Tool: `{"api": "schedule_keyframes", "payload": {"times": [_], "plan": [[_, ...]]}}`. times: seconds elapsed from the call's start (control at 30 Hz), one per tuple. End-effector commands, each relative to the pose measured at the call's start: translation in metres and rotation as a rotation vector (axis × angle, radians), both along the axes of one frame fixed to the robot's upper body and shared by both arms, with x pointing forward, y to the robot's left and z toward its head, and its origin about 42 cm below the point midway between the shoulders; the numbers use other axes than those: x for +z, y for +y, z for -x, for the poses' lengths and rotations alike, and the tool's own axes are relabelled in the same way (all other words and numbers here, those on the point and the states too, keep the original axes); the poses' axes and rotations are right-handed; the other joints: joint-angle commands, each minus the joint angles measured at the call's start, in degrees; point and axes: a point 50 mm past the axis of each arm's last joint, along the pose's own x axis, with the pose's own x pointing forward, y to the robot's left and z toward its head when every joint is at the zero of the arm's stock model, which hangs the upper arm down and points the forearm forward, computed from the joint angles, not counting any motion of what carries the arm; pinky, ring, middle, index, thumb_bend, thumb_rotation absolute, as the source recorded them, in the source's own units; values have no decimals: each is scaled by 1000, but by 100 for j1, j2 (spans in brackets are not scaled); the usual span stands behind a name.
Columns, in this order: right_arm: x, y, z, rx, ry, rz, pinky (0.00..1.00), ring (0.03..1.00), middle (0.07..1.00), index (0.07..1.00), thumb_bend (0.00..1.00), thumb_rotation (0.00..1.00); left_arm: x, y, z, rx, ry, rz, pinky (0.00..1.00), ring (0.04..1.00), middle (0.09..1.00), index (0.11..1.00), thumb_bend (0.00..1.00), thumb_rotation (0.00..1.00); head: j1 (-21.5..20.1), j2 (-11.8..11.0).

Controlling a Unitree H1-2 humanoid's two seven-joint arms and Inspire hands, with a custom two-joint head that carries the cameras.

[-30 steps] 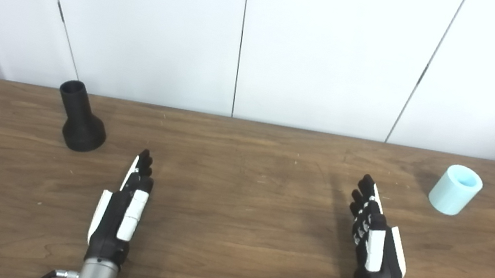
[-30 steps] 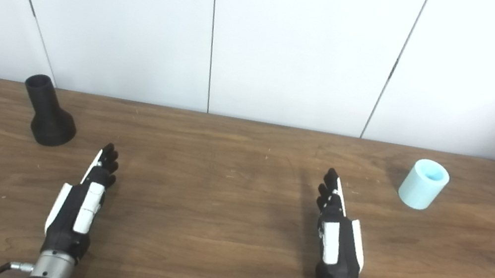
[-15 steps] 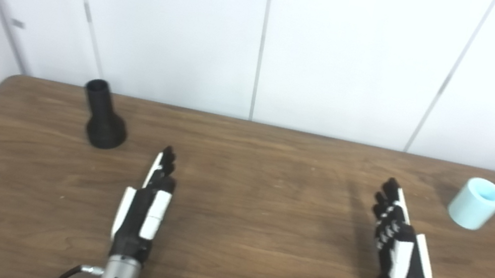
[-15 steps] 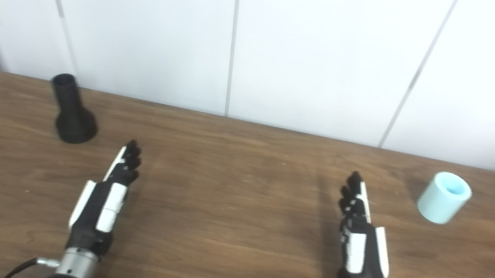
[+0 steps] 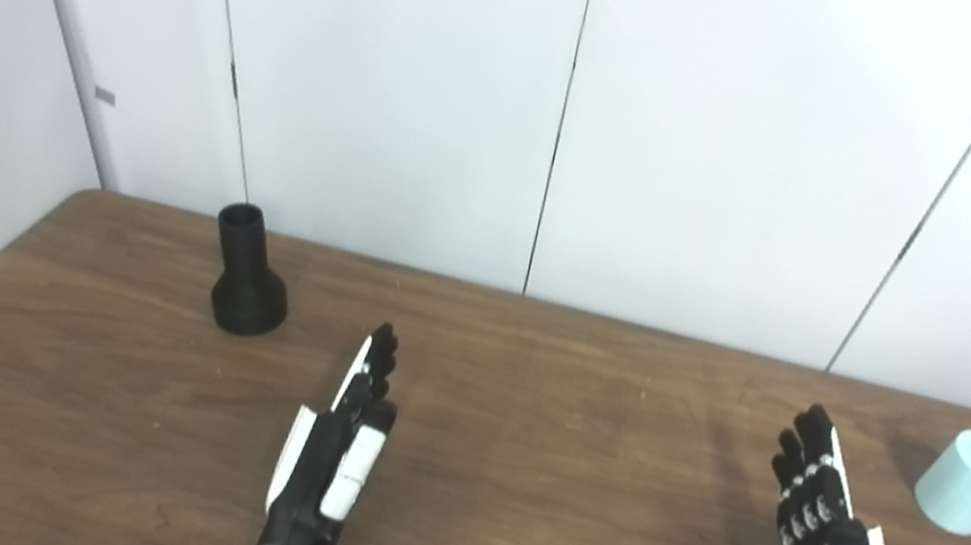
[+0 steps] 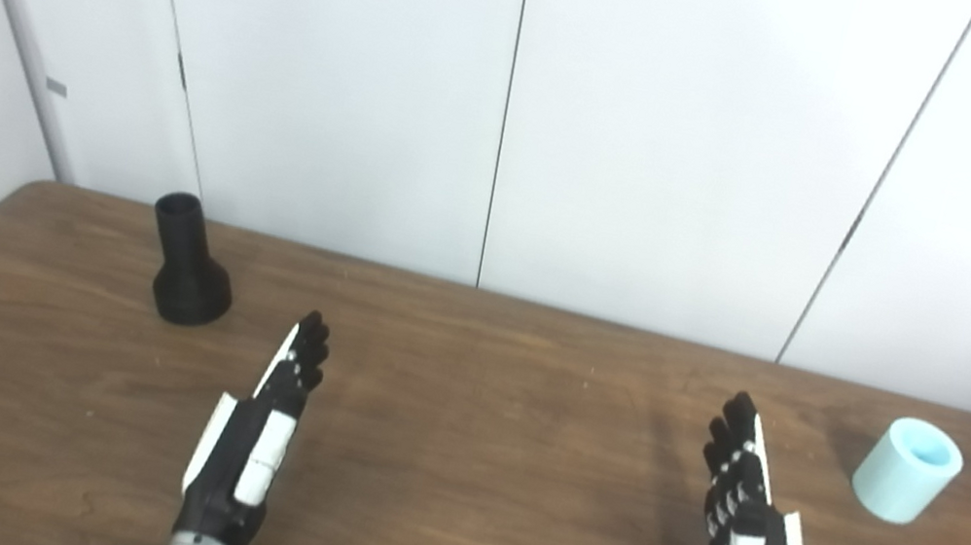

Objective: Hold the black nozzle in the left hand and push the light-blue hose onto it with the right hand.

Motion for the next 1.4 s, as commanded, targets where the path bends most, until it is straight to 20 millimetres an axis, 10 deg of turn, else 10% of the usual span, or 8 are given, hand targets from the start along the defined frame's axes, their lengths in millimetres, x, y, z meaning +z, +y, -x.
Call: {"api": "schedule_keyframes", "payload": {"times": [0.0,0.5,0.83,1.37], "plan": [[-32,-6,16,-22,80,2,990,1000,1000,1000,700,1000,-17,6,6,9,31,-7,1000,1000,1000,1000,717,1000,-27,-26],[-38,-1,16,-20,73,15,986,1000,1000,1000,690,1000,-10,44,-4,202,-70,7,1000,974,959,1000,739,1000,-108,-128],[-38,-1,14,-27,75,9,985,995,1000,996,694,1000,27,99,-20,524,-192,135,590,700,765,790,774,374,-127,-61],[-32,2,11,-27,68,-2,987,988,998,991,668,1000,74,217,-79,723,-235,-163,550,649,743,784,767,320,-125,173]]}}
